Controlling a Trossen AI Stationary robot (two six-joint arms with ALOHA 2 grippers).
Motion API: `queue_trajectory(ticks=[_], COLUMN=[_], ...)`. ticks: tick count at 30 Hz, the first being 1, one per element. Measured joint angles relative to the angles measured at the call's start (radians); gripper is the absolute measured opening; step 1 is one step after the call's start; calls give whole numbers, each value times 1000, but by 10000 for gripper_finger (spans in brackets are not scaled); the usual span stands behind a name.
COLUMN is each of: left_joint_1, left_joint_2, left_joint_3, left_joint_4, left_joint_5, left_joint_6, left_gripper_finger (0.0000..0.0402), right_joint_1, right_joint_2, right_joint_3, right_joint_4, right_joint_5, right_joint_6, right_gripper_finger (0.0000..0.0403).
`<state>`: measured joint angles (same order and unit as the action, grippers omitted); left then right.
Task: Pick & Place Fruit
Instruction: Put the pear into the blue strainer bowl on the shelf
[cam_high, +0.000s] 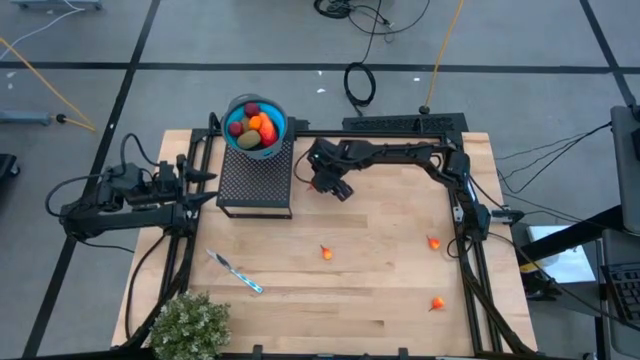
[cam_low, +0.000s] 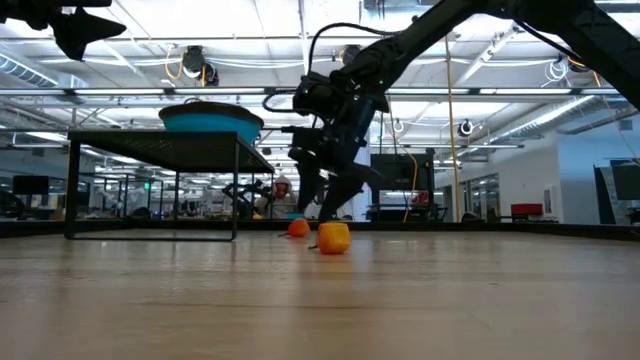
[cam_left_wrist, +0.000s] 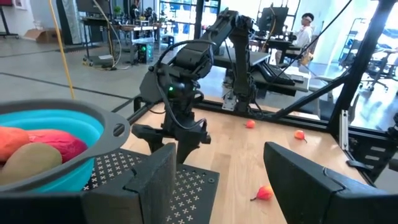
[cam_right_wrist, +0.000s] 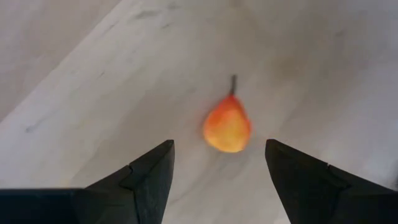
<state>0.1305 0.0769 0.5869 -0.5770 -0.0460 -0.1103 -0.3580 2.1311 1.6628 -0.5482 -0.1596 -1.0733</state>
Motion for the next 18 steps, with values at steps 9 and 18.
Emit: queue_trajectory(ticks=[9,18], left_joint_1=[0,0], left_joint_2=[0,0], left_joint_3=[0,0], left_joint_4=[5,5], left_joint_5=[-4,-5], left_joint_6=[-5,-23], left_gripper_finger=[243,243], right_joint_1=[-3,-20], right_joint_2=[0,1], right_joint_3=[30,30], right_joint_4=[24,85], right_joint_5=[-128,-149], right_joint_6=[122,291], right_gripper_finger=[247,247])
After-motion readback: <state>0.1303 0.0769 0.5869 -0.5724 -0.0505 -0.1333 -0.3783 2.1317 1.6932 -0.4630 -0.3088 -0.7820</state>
